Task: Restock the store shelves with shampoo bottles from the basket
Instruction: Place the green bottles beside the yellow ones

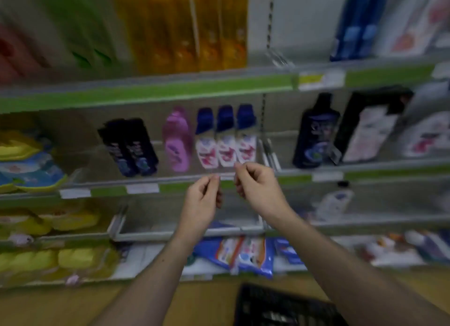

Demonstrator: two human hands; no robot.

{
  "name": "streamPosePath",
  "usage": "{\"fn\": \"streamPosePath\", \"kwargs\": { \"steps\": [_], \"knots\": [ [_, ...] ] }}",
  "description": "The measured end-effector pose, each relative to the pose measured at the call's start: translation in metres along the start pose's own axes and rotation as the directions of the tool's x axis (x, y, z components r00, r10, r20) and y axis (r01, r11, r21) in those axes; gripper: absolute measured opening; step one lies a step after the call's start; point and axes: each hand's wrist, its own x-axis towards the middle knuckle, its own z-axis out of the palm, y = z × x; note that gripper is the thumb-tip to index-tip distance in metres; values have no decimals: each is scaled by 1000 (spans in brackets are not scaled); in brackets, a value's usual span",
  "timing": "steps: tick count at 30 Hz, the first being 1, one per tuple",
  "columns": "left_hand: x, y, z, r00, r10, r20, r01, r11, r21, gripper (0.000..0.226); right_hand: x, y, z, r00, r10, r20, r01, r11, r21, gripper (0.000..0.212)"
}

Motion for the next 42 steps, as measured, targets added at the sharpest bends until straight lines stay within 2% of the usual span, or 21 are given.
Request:
{"fn": "streamPosePath", "kwargs": {
  "steps": [4, 7, 11, 15, 19, 21, 24, 33, 39, 42],
  "knots": [
    [-29, -63, 61, 980, -144, 139, 150, 988, -35, 37, -39, 81, -57, 977, 165, -134, -163, 986, 22, 41],
    [-53, -118, 101, 923, -280, 263, 282, 959, 33, 33, -82, 145, -94, 925, 312, -215, -311, 950, 40, 41],
    [-90, -195, 148, 807, -432, 403, 401, 901, 163, 32, -141, 227, -131, 809, 498, -312, -512, 858, 41, 39],
    [-120, -264, 183, 663, -597, 451, 492, 802, 338, 33, -185, 289, -156, 735, 570, -369, -609, 793, 12, 43],
    [-152, -319, 212, 470, -699, 539, 446, 715, 538, 30, -229, 353, -170, 622, 671, -404, -712, 699, 65, 40],
    [-165, -346, 226, 412, -703, 580, 414, 712, 568, 25, -247, 388, -174, 573, 694, -437, -752, 657, 57, 29],
    [-184, -391, 247, 346, -723, 598, 398, 690, 605, 20, -272, 444, -178, 498, 723, -478, -803, 593, 62, 23],
    [-251, -513, 329, 282, -760, 585, 334, 649, 683, 33, -323, 590, -184, 338, 826, -450, -908, 413, 77, 51],
    [-285, -595, 382, 219, -812, 541, 272, 583, 766, 57, -344, 676, -186, 265, 842, -470, -964, 218, -154, 69],
    [-301, -623, 399, 190, -818, 543, 258, 575, 776, 60, -349, 703, -190, 264, 850, -455, -949, 146, -278, 71]
  ]
}}
